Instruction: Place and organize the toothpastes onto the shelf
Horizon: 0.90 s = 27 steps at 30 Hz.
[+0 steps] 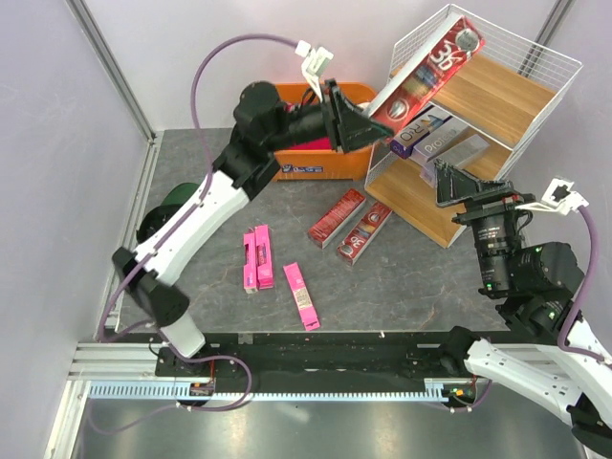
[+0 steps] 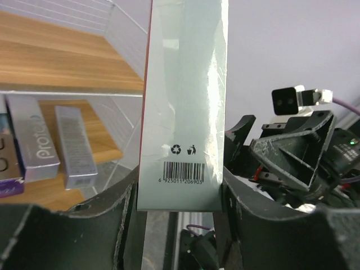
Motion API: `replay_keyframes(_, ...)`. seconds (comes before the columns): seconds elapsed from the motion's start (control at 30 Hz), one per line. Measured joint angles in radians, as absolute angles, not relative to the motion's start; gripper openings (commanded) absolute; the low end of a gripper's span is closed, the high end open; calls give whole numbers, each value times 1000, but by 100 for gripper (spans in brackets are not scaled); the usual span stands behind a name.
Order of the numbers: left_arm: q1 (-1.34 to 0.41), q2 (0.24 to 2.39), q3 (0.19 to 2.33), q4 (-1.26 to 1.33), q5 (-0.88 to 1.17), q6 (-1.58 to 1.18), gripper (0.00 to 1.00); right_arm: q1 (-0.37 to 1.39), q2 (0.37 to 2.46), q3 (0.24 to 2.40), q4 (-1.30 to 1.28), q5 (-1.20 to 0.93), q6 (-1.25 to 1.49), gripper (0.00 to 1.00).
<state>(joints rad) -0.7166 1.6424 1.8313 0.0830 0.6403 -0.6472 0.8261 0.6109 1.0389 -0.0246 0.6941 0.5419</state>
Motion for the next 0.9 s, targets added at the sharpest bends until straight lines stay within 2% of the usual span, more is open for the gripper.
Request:
replay_keyframes(0.2, -653, 1879, 2133, 42, 793, -813, 2, 826, 605, 1050, -49, 698, 515, 98)
replay_keyframes(0.37, -629, 2080, 2355, 45, 827, -959, 2, 826, 605, 1060, -75, 706, 480, 97)
replay_keyframes(0.57, -616, 2227, 2428, 94, 845, -1112, 2, 826, 681, 1163, -118, 708, 398, 89)
replay_keyframes(0.67, -609, 2270, 2428, 110, 843, -1169, 2, 826, 776, 1261, -155, 697, 354, 77)
replay_keyframes(0.73, -604, 2289, 2428, 120, 838, -1198, 2, 825, 857, 1333, -183, 679, 323, 64)
replay_keyframes(0.77, -600, 2296, 2428, 131, 836, -1216, 2, 825, 905, 1374, -207, 668, 308, 53)
replay_keyframes(0.83, -592, 2300, 2428, 141, 828, -1244, 2, 820, 978, 1430, -238, 646, 281, 39)
replay_keyframes(0.87, -589, 2300, 2428, 151, 822, -1256, 4, 816, 1007, 1450, -252, 636, 270, 25)
replay_keyframes(0.9, -584, 2300, 2428, 165, 817, -1268, 5, 800, 1048, 1477, -271, 613, 265, 19)
